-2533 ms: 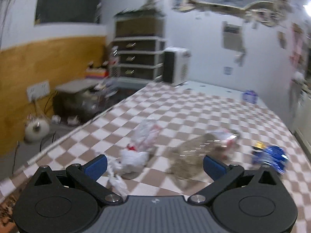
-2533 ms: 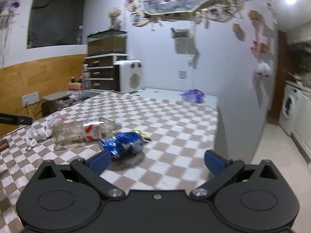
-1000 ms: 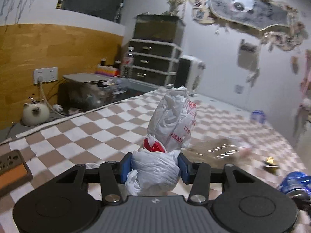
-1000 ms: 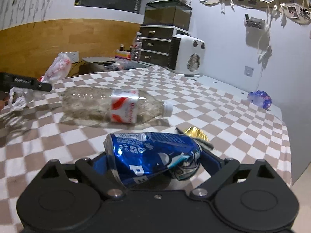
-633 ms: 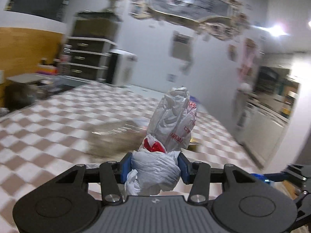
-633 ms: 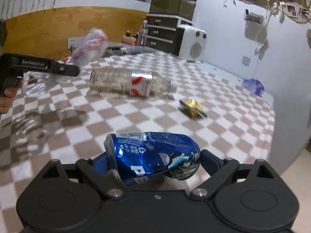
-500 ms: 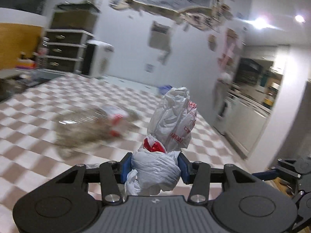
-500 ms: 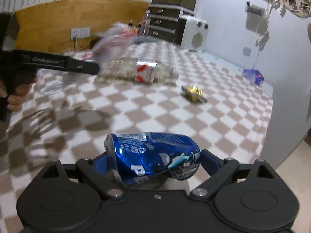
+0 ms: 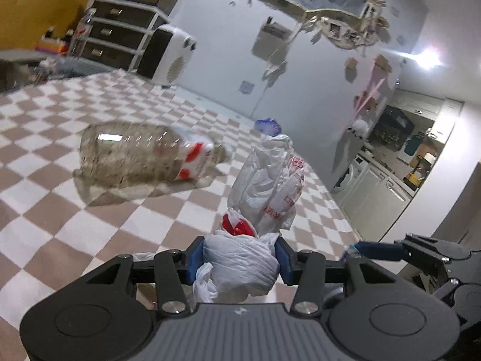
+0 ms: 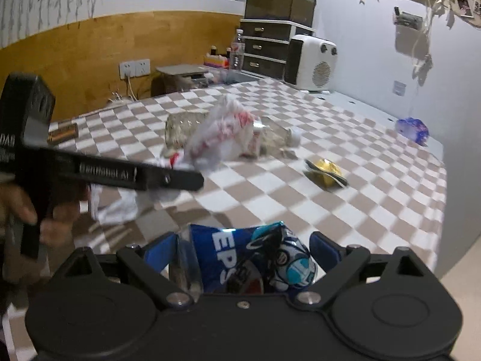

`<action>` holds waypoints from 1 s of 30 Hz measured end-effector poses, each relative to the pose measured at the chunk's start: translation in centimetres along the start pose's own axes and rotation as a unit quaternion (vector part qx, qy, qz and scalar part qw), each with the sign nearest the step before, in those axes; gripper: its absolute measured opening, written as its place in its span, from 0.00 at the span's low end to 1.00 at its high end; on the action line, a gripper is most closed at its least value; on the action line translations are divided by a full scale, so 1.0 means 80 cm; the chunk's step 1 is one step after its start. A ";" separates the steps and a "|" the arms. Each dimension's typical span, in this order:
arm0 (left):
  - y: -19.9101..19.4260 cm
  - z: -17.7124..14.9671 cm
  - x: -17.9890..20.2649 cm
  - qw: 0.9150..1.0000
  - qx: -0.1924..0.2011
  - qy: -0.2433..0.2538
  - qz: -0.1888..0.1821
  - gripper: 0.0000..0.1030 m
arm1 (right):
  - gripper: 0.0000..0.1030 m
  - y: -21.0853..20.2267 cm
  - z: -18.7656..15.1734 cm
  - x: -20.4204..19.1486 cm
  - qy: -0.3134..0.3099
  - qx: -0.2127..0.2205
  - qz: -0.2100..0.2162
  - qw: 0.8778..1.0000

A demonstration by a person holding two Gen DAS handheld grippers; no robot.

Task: Collect trash
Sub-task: 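Lift the bag and can with both tools and squeeze the can tighter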

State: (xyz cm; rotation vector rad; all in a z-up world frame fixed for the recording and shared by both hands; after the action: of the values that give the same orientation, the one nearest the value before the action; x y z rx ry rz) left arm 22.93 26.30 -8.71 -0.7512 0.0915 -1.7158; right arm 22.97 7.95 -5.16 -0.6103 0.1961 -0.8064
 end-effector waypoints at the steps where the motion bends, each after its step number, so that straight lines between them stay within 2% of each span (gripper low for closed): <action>1: 0.001 -0.002 -0.002 1.000 -0.004 -0.002 0.003 0.48 | 0.92 0.008 0.003 -0.001 0.003 0.002 0.004 1.000; 5: 0.007 -0.006 -0.008 1.000 -0.014 -0.004 0.016 0.48 | 0.95 0.028 0.010 0.000 0.021 0.013 0.018 1.000; 7: 0.008 -0.007 -0.009 1.000 -0.016 -0.005 0.019 0.48 | 1.00 0.030 0.010 0.003 0.036 0.019 0.025 0.999; 9: 0.007 -0.008 -0.010 1.000 -0.018 -0.004 0.021 0.48 | 1.00 0.025 0.006 0.005 0.045 0.029 0.028 0.998; 16: 0.005 -0.007 -0.008 1.000 -0.011 0.000 0.025 0.48 | 1.00 0.011 -0.009 0.020 0.080 0.026 0.007 0.996; 20: 0.004 -0.007 -0.008 1.000 -0.011 -0.002 0.026 0.48 | 1.00 0.017 -0.006 0.017 0.091 0.014 0.010 0.996; 23: 0.002 -0.006 -0.011 1.000 -0.008 -0.007 0.029 0.48 | 1.00 0.028 0.001 0.008 0.071 0.003 0.015 0.997; 27: -0.003 -0.006 -0.010 0.999 0.002 -0.004 0.037 0.48 | 1.00 0.054 0.007 -0.001 0.063 -0.042 0.010 0.997; 29: -0.005 -0.004 -0.007 0.999 0.008 0.003 0.044 0.48 | 0.97 0.061 0.009 0.001 0.082 -0.054 0.009 0.995; 30: -0.007 -0.004 -0.006 0.999 0.010 0.004 0.047 0.48 | 0.91 0.062 0.009 0.002 0.090 -0.056 0.005 0.994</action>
State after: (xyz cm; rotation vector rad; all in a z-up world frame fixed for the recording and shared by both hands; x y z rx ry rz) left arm 22.33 26.78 -8.89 -0.7143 0.1135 -1.6282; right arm 26.41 10.80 -7.42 -0.6426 0.4111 -0.8456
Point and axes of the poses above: each gripper's, at about its wrist camera, not at the fingertips, and y roughly the way its jaws point, x to its right, z to its top, the point moved 6 cm from there along y, roughly the way its jaws point
